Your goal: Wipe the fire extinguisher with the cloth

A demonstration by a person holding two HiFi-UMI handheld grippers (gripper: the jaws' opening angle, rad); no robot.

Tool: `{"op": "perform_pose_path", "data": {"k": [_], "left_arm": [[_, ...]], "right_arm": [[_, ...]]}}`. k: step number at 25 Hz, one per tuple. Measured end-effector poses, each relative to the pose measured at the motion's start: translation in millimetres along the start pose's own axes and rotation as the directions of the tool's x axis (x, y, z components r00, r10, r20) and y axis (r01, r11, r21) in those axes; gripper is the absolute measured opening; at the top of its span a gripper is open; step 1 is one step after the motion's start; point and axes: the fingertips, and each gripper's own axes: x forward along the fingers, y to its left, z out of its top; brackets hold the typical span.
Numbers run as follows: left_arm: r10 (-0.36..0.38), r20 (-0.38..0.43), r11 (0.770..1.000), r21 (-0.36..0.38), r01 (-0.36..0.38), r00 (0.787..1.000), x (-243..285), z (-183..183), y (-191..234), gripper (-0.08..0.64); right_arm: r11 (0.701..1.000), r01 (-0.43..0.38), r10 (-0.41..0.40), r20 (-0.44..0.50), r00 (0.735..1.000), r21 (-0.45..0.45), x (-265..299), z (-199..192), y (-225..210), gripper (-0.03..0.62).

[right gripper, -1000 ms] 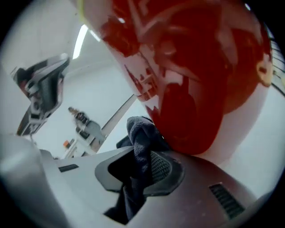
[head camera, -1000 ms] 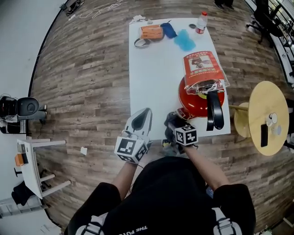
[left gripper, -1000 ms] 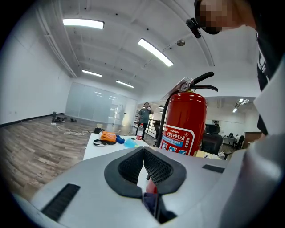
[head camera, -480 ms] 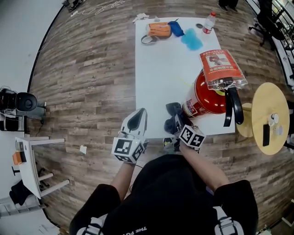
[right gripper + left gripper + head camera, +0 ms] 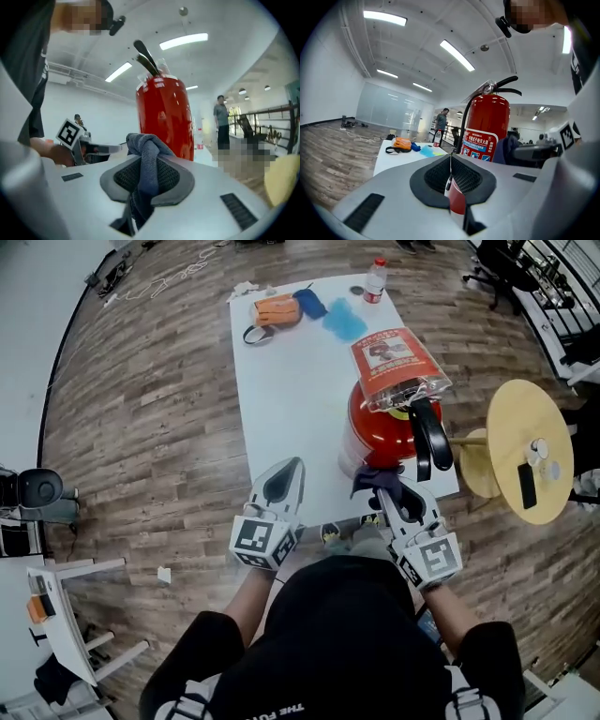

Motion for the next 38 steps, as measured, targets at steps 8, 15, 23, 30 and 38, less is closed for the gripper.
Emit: {"op": "perform_pose_path", "data": {"k": [8,15,23,30,38], "left_arm": [[-0.048,0.019,0.998,0.033,0.048,0.999,9,15,-19,0.023],[-0.036,0.006,0.999,0.030,0.036,0.999,7,9,-19,0.023],[-0.025,0.025,0.999,0.034,0.024,0.999,6,18,-16,0.023],[-0.012,0.033,0.999,0.035,0.011,0.999,5,20,-8,0.023],[-0.034,0.042,0.999,0.029,0.033,0.999,10,19,-11,0.023]], "right_arm": [[0.996,-0.069,0.075,0.099,0.992,-0.060,-19,134,15,0.071],[0.990,-0.140,0.137,0.092,0.986,0.027,-18,150,13,0.071],[0.985,-0.154,0.149,0.072,0.986,0.082,-28,138,-5,0.071],[0.991,-0.065,0.088,0.200,0.976,-0.118,-69,171,-31,0.071],[0.786,-0.143,0.120,-0.079,0.990,-0.601,-19,200,20,0.071]]}}
